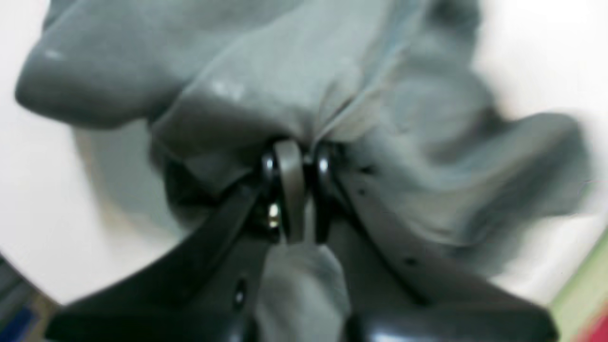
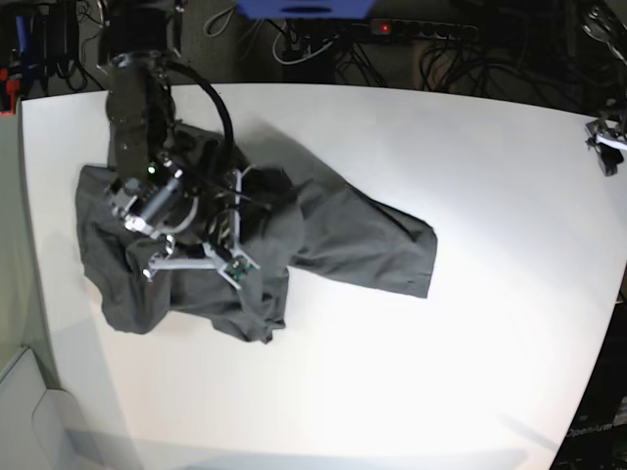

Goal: Layout the t-shirt on the table in an organized manner, then fold the t-shirt properly

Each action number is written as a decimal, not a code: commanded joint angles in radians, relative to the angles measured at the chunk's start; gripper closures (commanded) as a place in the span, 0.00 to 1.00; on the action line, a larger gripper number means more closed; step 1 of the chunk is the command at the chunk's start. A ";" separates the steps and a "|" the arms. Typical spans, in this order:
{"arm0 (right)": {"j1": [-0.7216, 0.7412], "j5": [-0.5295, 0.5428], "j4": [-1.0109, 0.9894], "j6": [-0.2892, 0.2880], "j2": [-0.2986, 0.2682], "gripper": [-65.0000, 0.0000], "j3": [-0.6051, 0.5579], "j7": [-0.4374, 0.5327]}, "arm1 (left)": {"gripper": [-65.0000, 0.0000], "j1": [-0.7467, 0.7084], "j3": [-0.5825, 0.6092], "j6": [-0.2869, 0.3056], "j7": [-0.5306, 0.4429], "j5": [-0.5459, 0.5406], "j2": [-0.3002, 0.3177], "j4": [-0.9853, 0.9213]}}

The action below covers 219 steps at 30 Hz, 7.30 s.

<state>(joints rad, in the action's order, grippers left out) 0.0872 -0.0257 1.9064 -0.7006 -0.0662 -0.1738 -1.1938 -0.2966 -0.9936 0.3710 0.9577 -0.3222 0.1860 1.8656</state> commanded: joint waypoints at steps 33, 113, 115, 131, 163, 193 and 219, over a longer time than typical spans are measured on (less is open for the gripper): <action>0.868 0.020 -0.947 0.002 0.185 1.00 -0.220 0.526 | 0.27 -0.161 -0.198 0.000 -0.015 -0.005 0.007 0.084; -0.231 0.019 -0.161 0.002 -0.188 0.90 0.239 0.262 | 0.27 0.239 0.445 0.112 -0.026 0.168 -0.131 -0.088; -0.221 0.019 -0.129 0.002 -0.188 0.82 0.256 0.256 | 0.27 0.239 0.503 0.112 -0.016 0.180 -0.141 -0.076; -0.214 0.019 -0.029 0.002 -0.146 0.68 0.280 0.248 | 0.27 0.089 0.956 0.102 -0.027 0.180 -0.333 0.062; -0.194 0.017 -0.031 0.002 -0.166 0.68 0.280 0.253 | 0.31 0.558 1.479 -0.542 -0.311 0.174 -0.343 -0.746; -0.169 0.017 -0.146 0.002 -0.166 0.68 0.342 0.259 | 0.99 0.603 0.907 -0.533 -0.039 0.173 0.010 -0.281; -0.194 0.019 -0.141 0.002 -0.146 0.68 0.337 0.254 | 0.37 0.396 0.853 -0.528 -0.035 0.171 0.180 -0.203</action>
<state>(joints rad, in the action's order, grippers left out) -0.1154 -0.0143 1.7458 -0.7025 -0.2012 0.1600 -0.9546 0.0795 -0.1383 -0.1539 0.9333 -0.1532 0.3573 1.6421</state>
